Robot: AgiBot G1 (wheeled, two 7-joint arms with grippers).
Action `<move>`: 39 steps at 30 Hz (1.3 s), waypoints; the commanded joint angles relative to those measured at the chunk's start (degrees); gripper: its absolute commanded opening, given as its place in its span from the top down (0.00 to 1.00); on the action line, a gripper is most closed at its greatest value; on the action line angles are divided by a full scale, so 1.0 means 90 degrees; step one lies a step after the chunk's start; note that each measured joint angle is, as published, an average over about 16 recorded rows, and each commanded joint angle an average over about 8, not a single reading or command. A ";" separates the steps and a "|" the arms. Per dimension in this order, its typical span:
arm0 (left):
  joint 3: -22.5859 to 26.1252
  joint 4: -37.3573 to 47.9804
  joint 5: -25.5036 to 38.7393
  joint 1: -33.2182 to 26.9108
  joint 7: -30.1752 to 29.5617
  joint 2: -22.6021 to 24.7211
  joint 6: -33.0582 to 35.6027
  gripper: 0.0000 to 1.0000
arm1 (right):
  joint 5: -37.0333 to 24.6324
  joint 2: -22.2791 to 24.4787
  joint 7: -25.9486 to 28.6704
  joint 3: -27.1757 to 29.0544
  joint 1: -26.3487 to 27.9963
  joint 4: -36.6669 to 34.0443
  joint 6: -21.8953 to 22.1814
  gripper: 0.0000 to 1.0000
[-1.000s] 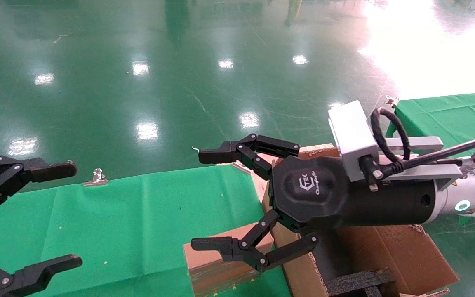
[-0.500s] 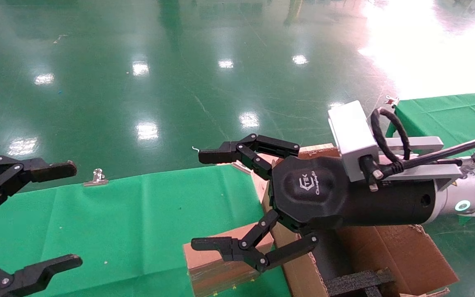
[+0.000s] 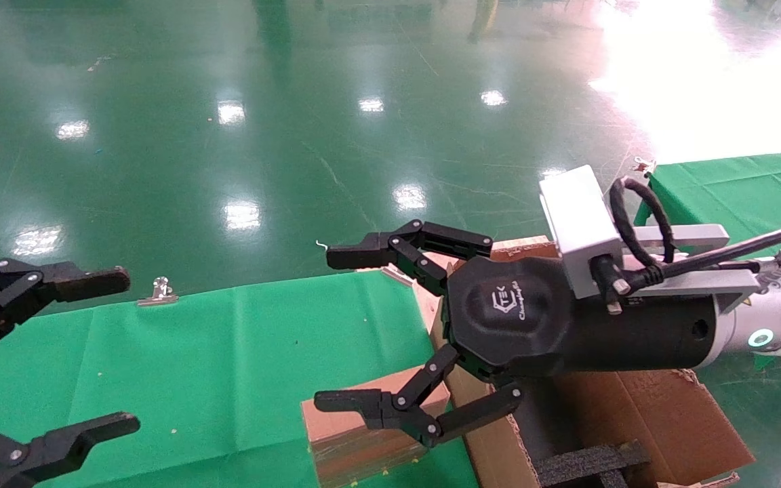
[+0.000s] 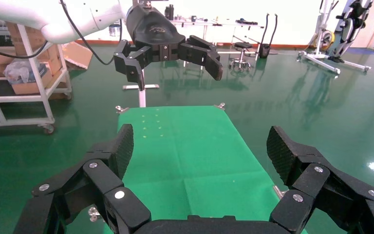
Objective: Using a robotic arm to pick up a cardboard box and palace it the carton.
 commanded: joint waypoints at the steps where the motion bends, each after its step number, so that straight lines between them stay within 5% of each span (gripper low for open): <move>1: 0.0000 0.0000 0.0000 0.0000 0.0000 0.0000 0.0000 1.00 | 0.0025 -0.0001 0.0003 0.0010 -0.0007 0.0001 0.0001 0.00; 7: 0.0002 0.0002 -0.0001 -0.0001 0.0001 0.0000 0.0001 1.00 | -0.0390 -0.0021 -0.0089 -0.0150 0.0136 -0.0048 -0.0039 0.00; 24: 0.0007 0.0004 -0.0004 -0.0003 0.0004 -0.0001 0.0000 1.00 | -0.3203 -0.0795 -0.0464 -0.1518 0.1421 -0.0742 -0.0339 0.00; 39: 0.0011 0.0004 -0.0006 -0.0004 0.0006 -0.0003 -0.0002 1.00 | -0.4853 -0.1493 -0.0468 -0.2585 0.2377 -0.0878 -0.0481 0.00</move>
